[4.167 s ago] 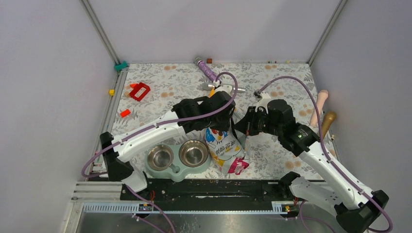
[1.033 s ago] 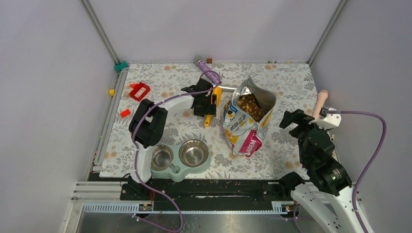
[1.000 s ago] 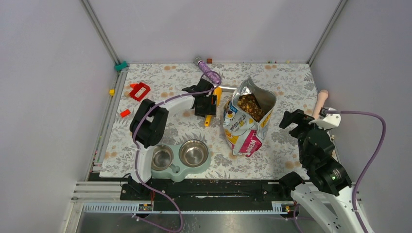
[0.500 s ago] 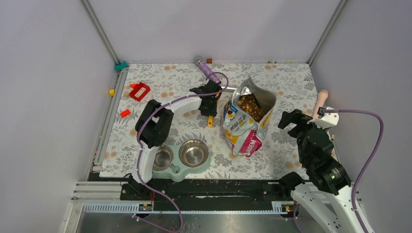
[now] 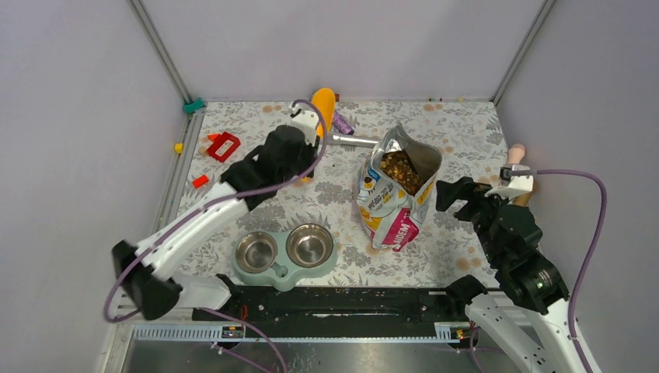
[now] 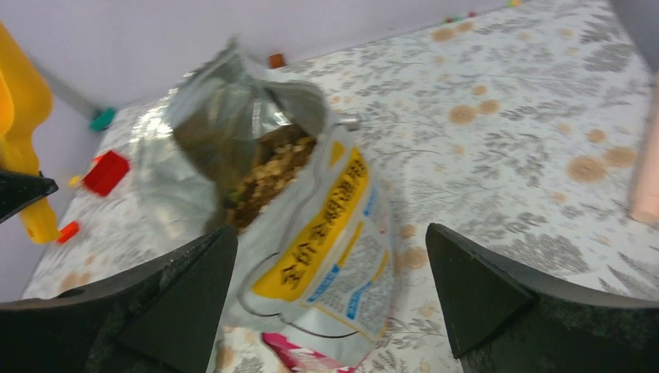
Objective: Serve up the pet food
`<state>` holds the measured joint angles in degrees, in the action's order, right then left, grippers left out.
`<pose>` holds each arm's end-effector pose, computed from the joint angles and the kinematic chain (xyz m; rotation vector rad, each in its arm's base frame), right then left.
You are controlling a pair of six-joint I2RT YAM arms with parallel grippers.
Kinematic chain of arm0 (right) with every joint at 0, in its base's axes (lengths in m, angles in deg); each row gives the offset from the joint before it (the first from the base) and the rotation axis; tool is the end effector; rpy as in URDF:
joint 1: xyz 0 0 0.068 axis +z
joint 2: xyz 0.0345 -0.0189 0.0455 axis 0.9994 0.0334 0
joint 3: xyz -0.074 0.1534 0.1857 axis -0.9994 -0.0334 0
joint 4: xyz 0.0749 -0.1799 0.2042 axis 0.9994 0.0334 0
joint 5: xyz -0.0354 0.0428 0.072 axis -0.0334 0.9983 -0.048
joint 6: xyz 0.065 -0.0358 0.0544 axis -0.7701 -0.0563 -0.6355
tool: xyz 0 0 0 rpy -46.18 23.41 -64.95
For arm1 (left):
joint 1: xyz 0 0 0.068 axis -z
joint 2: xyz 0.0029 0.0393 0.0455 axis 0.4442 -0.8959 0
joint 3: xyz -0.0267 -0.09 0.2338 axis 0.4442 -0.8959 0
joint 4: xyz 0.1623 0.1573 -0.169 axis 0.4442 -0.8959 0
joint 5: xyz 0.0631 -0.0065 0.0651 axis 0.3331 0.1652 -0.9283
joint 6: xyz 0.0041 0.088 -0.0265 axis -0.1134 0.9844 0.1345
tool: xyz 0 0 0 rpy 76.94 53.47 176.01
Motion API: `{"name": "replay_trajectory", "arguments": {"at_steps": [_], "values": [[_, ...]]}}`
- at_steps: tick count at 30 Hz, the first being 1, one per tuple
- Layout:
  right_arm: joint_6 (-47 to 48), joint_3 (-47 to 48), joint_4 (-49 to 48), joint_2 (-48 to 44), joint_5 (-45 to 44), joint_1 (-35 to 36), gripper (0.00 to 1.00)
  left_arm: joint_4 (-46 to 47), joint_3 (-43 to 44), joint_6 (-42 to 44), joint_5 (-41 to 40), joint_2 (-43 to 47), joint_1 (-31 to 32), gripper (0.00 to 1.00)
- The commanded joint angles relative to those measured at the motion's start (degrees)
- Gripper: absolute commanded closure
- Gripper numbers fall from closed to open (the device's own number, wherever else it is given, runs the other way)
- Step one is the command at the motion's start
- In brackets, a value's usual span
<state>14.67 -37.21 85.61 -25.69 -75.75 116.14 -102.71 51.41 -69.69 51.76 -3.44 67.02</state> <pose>0.1639 0.0473 0.3656 0.2186 1.6326 0.2764 0.2954 -0.2215 0.3143 0.3314 2.1004 -0.2410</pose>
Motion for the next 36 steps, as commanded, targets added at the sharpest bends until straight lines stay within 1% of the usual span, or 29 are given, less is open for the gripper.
{"name": "replay_trajectory", "arguments": {"at_steps": [1,3,4,5,8,11,13,17,21,24,26,28,30,35,36], "values": [[1.28,5.22,0.39,2.23,15.62,-0.1,0.01,3.76,-5.33,20.64,3.1,10.29,8.89,1.0],[0.82,6.77,0.5,3.71,23.71,-0.1,0.01,1.37,-6.32,24.85,9.68,13.74,11.94,1.0],[0.86,7.5,0.52,4.39,30.12,-0.1,0.01,-0.77,-6.57,26.68,13.36,15.43,13.33,1.0],[0.83,8.27,0.41,5.29,34.15,-0.1,0.01,-2.28,-6.62,27.81,16.14,16.21,14.47,1.0],[-0.24,10.39,0.3,8.38,44.2,-0.06,0.0,-3.22,-7.52,28.66,16.77,17.44,17.63,1.0],[-2.7,12.2,0.3,11.53,51.0,-0.06,0.01,-5.05,-7.33,28.92,15.33,16.28,19.92,1.0],[-4.04,12.99,0.14,13.31,53.12,-0.11,0.01,-6.2,-6.8,28.74,13.86,14.9,21.41,1.0],[-5.76,13.56,-0.01,15.58,53.79,-0.1,0.01,-9.15,-6.07,29.85,13.02,12.67,25.37,1.0],[-5.15,12.49,0.37,17.75,57.09,-0.11,0.03,-9.44,-5.18,29.98,9.43,11.25,28.33,1.0],[-4.35,12.6,4.73,21.1,61.56,-0.12,0.17,-9.69,-4.2,30.13,10.82,10.94,28.61,1.0],[-3.91,12.96,7.35,22.82,63.6,-0.06,0.21,-9.53,-4.18,30.28,11.14,11.12,28.59,1.0],[-3.85,12.74,7.9,23.14,64.59,-0.02,0.26,-9.22,-4.23,30.14,11.05,11.3,28.66,1.0],[-4.02,12.39,7.57,22.68,64.43,-0.03,0.35,-9.05,-4.28,29.9,11.03,11.34,28.7,1.0],[-4.62,12.12,7.87,23.04,64.7,-0.05,0.39,-6.89,-4.04,29.24,11.55,12.04,28.86,1.0],[-4.63,12.01,7.89,23.2,64.8,-0.02,0.42,-6.29,-4.12,29.31,12.13,12.29,28.88,0.99]]}}
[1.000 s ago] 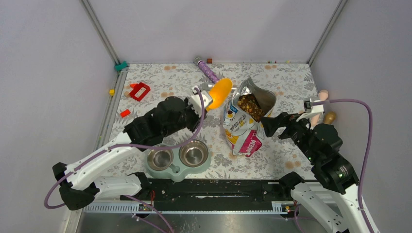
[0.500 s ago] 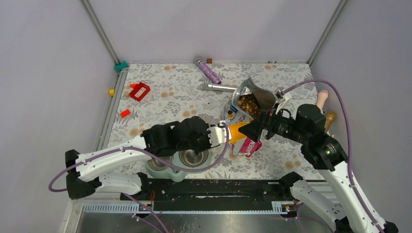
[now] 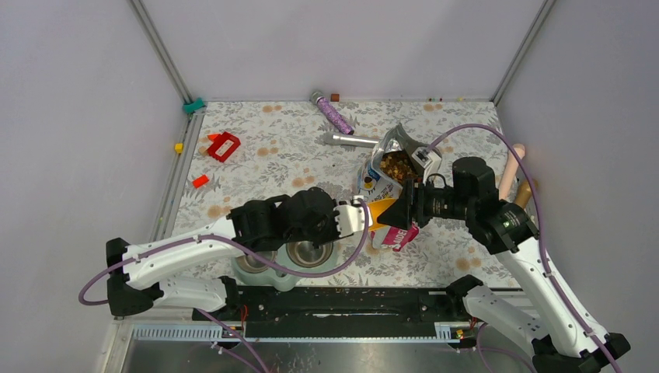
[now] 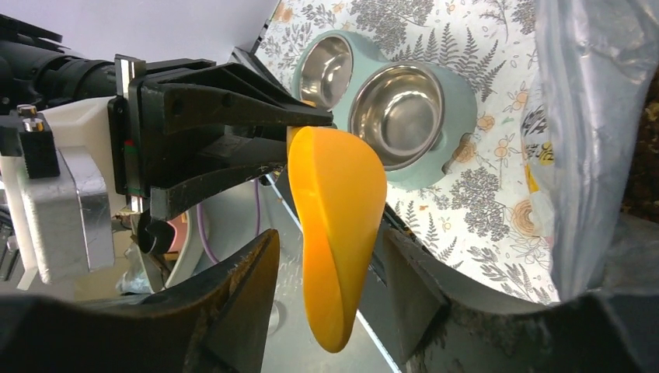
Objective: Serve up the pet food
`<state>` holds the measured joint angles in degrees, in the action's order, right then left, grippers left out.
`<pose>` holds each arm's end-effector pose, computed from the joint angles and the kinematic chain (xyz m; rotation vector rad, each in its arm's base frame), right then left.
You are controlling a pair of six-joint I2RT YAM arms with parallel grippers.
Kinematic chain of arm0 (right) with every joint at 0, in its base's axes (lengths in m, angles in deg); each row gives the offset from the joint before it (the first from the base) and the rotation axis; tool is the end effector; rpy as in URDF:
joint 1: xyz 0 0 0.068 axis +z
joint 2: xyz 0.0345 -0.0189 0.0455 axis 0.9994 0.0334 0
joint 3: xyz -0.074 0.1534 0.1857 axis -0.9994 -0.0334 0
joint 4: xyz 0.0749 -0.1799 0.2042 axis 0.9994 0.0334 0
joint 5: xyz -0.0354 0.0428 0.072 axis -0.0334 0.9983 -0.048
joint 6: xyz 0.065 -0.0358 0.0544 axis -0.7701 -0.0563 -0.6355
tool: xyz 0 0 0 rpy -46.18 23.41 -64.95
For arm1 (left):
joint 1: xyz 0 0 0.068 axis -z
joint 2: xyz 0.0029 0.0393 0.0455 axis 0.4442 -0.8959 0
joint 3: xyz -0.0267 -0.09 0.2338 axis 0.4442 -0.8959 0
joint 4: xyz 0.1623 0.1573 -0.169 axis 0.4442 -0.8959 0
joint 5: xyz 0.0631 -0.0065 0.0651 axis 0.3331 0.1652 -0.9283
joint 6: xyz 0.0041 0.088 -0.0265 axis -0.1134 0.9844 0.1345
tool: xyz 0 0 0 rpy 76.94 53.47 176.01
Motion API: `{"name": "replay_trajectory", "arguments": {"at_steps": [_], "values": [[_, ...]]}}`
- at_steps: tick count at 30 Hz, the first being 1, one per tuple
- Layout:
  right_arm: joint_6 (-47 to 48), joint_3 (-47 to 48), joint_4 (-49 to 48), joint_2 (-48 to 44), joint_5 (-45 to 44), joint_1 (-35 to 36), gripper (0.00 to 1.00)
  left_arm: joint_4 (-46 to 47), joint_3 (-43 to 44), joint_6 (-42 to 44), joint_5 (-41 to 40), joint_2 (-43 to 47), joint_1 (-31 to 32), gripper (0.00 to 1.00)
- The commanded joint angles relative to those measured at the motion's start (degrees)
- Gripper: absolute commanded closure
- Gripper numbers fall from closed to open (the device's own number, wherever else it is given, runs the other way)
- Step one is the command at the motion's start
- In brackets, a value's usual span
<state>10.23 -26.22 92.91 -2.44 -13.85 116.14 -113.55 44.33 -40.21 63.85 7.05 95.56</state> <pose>0.1832 0.1534 0.3488 -0.5116 2.0478 1.2050 0.1182 -0.2904 0.2992 1.5250 1.7243 -0.3871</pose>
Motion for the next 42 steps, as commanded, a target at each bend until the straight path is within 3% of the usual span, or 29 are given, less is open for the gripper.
{"name": "replay_trajectory", "arguments": {"at_steps": [1,5,8,10,11,13,14,15,16,25,30,38,42], "values": [[0.03,0.9,0.45,0.05,2.69,-0.05,0.46,5.0,2.91,-0.05,0.56,2.25,0.41,0.98],[-0.04,0.82,0.3,0.56,1.7,-0.04,0.58,6.67,2.67,0.37,1.9,3.68,0.84,0.96],[-1.11,0.28,-1.44,0.98,1.67,-0.03,0.81,7.18,2.3,1.3,4.16,4.76,1.01,0.96],[-1.71,0.04,-2.64,0.96,1.46,-0.03,0.99,7.36,2.04,1.23,4.65,5.3,1.21,0.9],[-1.96,0.13,-3.04,0.75,1.3,-0.02,1.0,7.79,1.69,0.92,4.64,5.66,1.29,0.83],[-2.27,0.08,-3.92,-0.27,0.24,-0.07,1.0,9.41,0.59,-0.17,4.6,6.82,1.3,0.53],[-2.52,-0.11,-4.74,-0.97,-0.67,-0.07,1.0,10.63,-0.2,-0.94,4.21,7.7,1.3,0.33],[-2.66,-0.4,-5.38,-1.66,-1.54,-0.06,1.0,12.0,-1.14,-1.92,3.67,8.46,1.3,0.05],[-2.81,-0.6,-5.95,-2.3,-2.71,-0.02,1.0,13.6,-1.92,-3.34,2.92,9.41,1.3,0.02],[-6.61,-2.83,-12.1,-6.62,-10.42,-0.1,1.0,21.4,-2.15,-26.55,-10.65,17.75,0.89,0.01],[-11.84,-4.57,-20.19,-8.1,-10.72,-0.1,1.0,21.77,-2.95,-38.65,-11.26,23.4,-6.44,0.01],[-17.8,0.94,-23.01,-2.47,-4.14,-0.19,1.0,18.22,-3.39,-52.22,12.67,26.32,-26.42,0.01],[-21.27,1.42,-27.07,0.56,-1.91,-0.56,1.0,27.98,-9.67,-60.13,28.8,25.76,-32.76,0.01]]}}
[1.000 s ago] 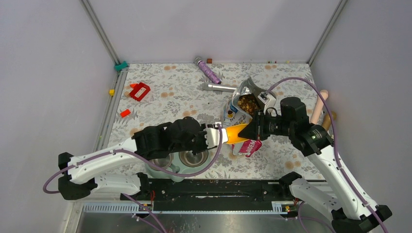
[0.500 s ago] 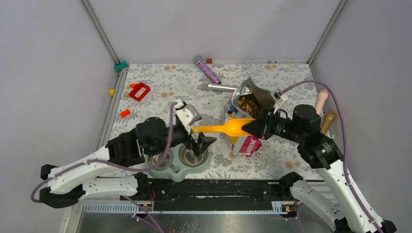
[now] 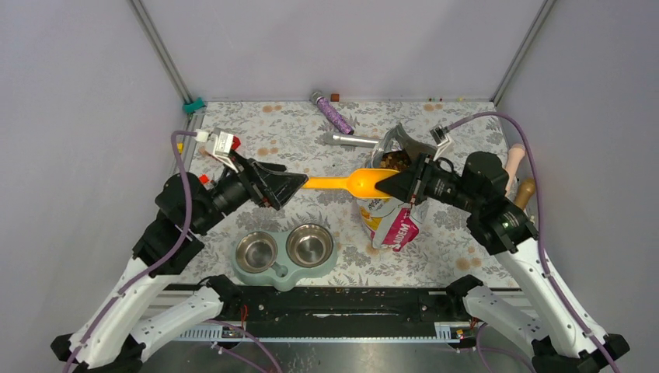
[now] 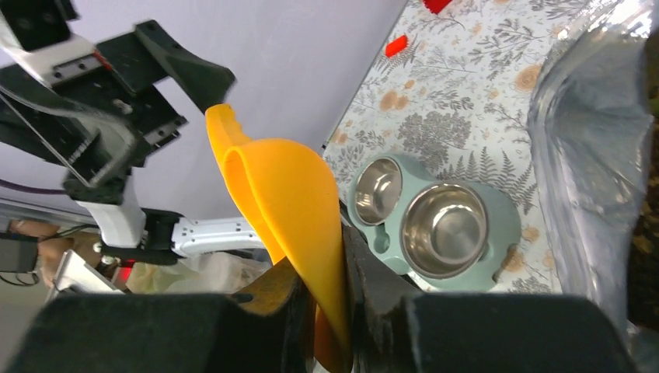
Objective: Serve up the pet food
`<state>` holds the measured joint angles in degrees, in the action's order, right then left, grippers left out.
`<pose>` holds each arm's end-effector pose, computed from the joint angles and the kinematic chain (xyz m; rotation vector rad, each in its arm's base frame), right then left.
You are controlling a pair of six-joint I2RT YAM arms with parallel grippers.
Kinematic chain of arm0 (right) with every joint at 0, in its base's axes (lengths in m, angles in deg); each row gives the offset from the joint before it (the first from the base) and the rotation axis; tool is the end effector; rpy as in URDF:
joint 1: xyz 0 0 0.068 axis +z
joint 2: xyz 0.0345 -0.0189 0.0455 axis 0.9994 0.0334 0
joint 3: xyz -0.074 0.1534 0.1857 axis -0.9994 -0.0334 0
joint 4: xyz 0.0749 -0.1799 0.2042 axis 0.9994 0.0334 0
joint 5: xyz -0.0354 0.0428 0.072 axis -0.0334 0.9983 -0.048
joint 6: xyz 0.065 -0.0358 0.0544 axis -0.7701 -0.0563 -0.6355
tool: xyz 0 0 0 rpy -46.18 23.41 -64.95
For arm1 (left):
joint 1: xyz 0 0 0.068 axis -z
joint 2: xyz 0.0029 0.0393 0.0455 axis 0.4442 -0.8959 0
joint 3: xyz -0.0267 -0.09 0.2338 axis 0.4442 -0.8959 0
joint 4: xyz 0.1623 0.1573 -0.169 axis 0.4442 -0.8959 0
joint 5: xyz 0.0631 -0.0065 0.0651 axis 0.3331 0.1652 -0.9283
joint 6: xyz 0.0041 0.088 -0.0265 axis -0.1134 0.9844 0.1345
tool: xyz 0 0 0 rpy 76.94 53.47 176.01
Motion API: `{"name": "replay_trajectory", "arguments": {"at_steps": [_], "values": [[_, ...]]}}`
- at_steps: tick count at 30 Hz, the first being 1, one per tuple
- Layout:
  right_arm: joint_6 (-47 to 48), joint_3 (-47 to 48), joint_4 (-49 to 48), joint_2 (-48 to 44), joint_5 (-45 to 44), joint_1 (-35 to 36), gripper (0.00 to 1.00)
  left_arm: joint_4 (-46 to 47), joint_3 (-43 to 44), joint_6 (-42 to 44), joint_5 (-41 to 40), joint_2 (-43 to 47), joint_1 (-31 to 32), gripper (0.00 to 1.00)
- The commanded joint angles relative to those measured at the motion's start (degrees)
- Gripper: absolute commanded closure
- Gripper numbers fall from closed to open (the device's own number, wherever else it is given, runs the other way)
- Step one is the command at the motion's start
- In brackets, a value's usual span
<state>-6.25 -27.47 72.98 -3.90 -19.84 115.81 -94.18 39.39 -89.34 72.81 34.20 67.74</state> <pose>0.1977 0.1514 0.3928 -0.2473 1.7919 1.3198 0.1577 -0.1464 0.4331 0.1788 1.6430 -1.0667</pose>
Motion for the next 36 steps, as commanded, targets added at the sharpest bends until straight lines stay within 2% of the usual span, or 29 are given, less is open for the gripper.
{"name": "replay_trajectory", "arguments": {"at_steps": [1,4,7,9,11,16,19,23,29,36], "values": [[-5.34,3.06,-7.41,2.79,4.21,-0.4,1.0,12.03,-6.54,-12.74,23.93,-1.79,-6.53,0.01],[-6.76,3.91,-8.06,4.66,4.76,-0.9,1.0,26.59,-12.44,-23.74,35.5,-3.68,-11.63,0.01],[-7.94,3.86,-9.14,6.12,6.83,-1.1,1.0,45.42,-18.74,-35.44,43.61,-6.78,-14.53,0.11],[-8.13,3.69,-9.07,6.65,7.92,-1.25,1.0,53.73,-21.21,-40.59,44.92,-8.57,-15.36,0.16],[-8.1,3.26,-9.01,6.78,8.29,-1.35,1.0,57.87,-22.08,-42.95,45.52,-9.78,-15.52,0.19],[-6.33,3.3,-5.48,6.83,6.94,-1.97,1.0,56.54,-21.93,-41.75,44.91,-8.95,-15.65,0.22],[-6.11,3.31,-4.79,6.97,6.78,-2.08,1.0,52.16,-21.4,-39.22,44.07,-7.93,-15.63,0.29],[-6.34,3.2,-4.69,6.98,6.72,-2.09,1.0,50.95,-21.76,-38.48,44.14,-7.24,-15.61,0.41],[-5.9,3.31,-4.44,7.09,9.81,-2.1,1.0,46.79,-21.51,-35.94,42.58,-6.69,-15.62,0.43],[-6.1,3.02,-3.69,6.99,10.67,-2.06,1.0,45.97,-21.75,-34.12,41.21,-6.82,-15.55,0.47]]}}
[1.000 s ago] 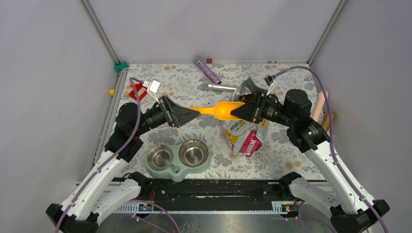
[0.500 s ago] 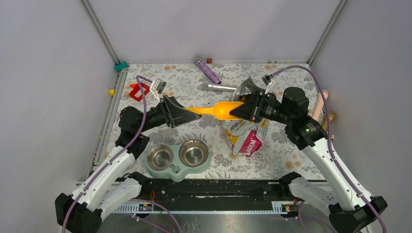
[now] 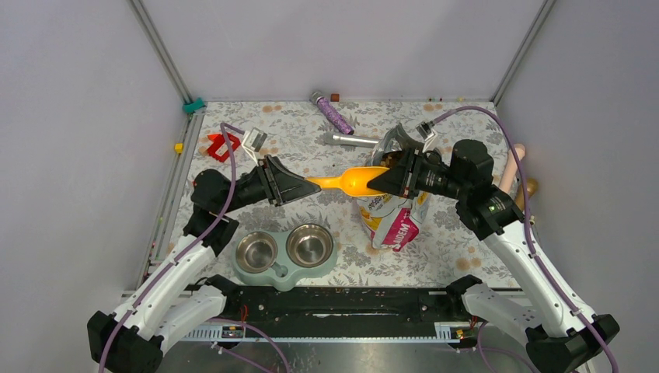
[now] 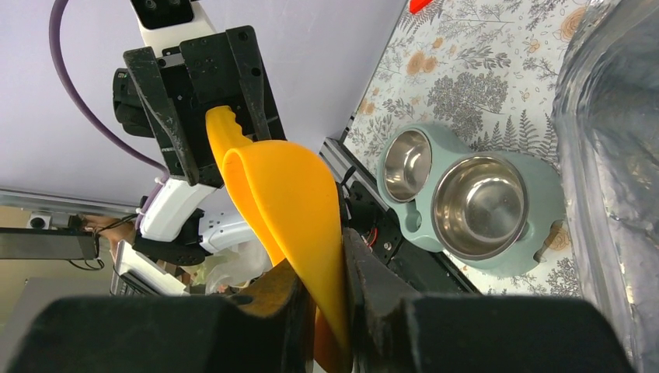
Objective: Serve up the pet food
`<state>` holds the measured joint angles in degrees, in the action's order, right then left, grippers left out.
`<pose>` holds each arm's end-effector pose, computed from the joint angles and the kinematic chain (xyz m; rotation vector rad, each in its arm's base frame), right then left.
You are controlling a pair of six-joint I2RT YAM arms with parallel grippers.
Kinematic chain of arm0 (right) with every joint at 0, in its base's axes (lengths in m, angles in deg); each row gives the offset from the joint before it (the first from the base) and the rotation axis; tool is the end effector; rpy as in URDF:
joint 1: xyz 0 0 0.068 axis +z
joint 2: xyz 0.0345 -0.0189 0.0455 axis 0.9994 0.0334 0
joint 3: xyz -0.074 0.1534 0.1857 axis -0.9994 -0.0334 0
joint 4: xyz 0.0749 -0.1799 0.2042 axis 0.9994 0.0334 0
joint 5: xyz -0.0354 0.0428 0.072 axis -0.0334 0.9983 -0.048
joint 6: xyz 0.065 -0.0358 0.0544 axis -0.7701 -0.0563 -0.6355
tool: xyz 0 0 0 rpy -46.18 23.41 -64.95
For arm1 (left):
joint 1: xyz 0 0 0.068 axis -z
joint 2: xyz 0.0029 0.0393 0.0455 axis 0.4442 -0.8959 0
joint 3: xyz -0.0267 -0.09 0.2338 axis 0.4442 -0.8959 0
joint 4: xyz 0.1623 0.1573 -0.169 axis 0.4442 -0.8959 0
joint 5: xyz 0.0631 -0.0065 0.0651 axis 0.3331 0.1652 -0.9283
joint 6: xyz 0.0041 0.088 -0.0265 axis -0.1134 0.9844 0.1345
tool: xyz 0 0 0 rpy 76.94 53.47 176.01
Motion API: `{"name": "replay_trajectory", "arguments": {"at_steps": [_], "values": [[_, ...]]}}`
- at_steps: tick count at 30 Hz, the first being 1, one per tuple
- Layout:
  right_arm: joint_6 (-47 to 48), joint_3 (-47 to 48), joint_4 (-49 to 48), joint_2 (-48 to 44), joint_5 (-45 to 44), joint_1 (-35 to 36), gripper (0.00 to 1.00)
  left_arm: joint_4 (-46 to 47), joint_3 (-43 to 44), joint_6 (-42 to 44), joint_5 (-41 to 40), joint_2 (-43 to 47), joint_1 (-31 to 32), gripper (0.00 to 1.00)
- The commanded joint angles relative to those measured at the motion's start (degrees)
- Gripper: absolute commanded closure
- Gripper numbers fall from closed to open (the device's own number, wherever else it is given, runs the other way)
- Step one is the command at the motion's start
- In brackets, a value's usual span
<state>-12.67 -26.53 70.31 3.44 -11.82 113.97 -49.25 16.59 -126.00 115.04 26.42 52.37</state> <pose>0.2230 0.1655 0.3758 -0.2156 1.9095 1.4765 0.2057 -0.1665 0.3529 0.2192 1.6663 -1.8503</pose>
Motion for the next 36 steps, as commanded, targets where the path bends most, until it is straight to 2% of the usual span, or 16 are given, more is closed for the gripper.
{"name": "replay_trajectory", "arguments": {"at_steps": [1,7,11,26,33,34,36], "values": [[0.34,2.02,-0.97,-0.36,2.83,-0.23,1.0,0.79,0.79,2.8,-1.2,0.93,-0.22,0.47],[0.73,1.98,0.79,-0.35,2.75,-0.27,1.0,0.07,-0.05,4.03,-2.46,1.53,-0.17,0.52],[0.2,1.68,0.74,-0.49,1.04,-0.23,1.0,0.64,0.0,3.77,-1.59,1.05,-0.11,0.64],[-2.35,0.94,-2.64,0.29,-0.67,-0.23,1.0,-2.05,2.7,6.41,1.57,-1.61,2.22,0.65],[1.79,1.99,2.39,0.15,0.66,-0.2,1.0,-2.55,3.54,6.61,0.49,-2.82,2.48,0.65],[2.16,1.98,2.88,0.02,0.59,-0.22,1.0,-2.41,3.52,6.53,0.32,-2.88,2.48,0.67],[2.65,1.64,3.62,-0.24,0.32,-0.2,1.0,-1.31,3.21,5.93,0.22,-3.14,2.5,0.79]]}}
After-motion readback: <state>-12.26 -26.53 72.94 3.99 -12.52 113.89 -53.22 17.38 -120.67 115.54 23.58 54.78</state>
